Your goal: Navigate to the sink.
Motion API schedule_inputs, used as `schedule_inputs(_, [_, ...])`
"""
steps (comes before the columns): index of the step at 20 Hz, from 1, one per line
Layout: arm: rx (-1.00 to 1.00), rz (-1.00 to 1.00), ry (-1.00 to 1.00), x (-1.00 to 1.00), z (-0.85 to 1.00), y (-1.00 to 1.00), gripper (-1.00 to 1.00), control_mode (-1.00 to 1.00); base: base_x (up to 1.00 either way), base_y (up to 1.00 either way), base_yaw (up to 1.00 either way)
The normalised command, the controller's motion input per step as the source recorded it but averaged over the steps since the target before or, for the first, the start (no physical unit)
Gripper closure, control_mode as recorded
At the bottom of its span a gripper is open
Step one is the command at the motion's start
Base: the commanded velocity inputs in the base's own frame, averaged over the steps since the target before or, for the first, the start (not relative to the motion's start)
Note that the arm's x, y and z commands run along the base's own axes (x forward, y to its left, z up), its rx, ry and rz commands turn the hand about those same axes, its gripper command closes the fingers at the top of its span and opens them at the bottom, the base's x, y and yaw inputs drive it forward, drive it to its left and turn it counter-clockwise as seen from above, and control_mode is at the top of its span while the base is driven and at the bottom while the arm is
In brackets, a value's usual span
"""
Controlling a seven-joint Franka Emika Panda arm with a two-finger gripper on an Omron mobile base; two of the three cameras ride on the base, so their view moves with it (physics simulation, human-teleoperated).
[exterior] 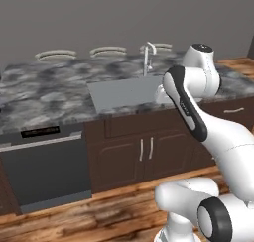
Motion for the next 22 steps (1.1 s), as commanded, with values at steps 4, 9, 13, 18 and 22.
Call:
schedule_inputs(4, [0.00,0.00,0.00,0.00,0.00,0.00,-1.00,1.00,1.00,-0.10,0.01])
schedule_inputs(9, [0.00,0.00,0.00,0.00,0.00,0.00,-1.00,1.00,0.74,-0.87,0.20])
schedule_inputs(13, [0.00,0.00,0.00,0.00,0.00,0.00,-1.00,1.00,0.90,-0.81,0.21])
schedule_inputs(18, [0.00,0.00,0.00,0.00,0.00,0.00,-1.00,1.00,0.95,-0.39,0.06])
schedule_inputs(22, [0.00,0.00,0.00,0.00,0.00,0.00,-1.00,1.00,0.55,-0.18,0.00])
